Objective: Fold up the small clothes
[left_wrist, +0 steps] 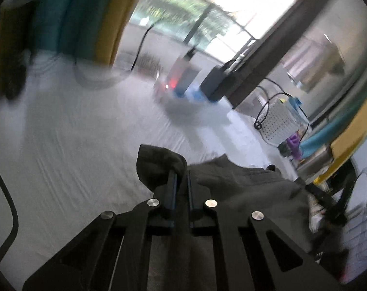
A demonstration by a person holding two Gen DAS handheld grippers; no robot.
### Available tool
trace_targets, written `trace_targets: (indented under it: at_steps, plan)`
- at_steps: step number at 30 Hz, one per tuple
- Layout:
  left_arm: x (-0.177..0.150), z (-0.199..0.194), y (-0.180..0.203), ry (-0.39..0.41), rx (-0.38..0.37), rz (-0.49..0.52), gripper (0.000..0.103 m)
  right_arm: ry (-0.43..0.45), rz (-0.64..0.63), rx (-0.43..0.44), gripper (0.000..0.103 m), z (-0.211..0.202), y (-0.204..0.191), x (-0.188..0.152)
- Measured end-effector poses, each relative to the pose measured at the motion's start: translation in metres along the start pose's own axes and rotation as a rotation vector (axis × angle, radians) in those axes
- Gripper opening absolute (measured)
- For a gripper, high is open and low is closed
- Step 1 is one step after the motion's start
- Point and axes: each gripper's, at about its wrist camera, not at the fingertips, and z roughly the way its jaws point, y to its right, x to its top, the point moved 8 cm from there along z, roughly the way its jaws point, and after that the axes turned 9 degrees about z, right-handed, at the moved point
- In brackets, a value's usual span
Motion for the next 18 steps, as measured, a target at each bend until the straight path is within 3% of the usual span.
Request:
trace_targets:
  at_steps: [4,12,18]
  plan:
    - [0.005,-0.001,0.005,0.019,0.165,0.189,0.006,-0.009,0.013,-0.010,0.071,0.003,0.006,-0.003]
    - [-0.022,0.013,-0.031,-0.086,0.375,0.235,0.006,-0.036,0.019,-0.018,0.072,0.007,0.007,-0.012]
    - [-0.036,0.001,-0.046,-0.119,0.368,0.177,0.008,-0.025,0.015,-0.018,0.072,-0.004,0.006,-0.016]
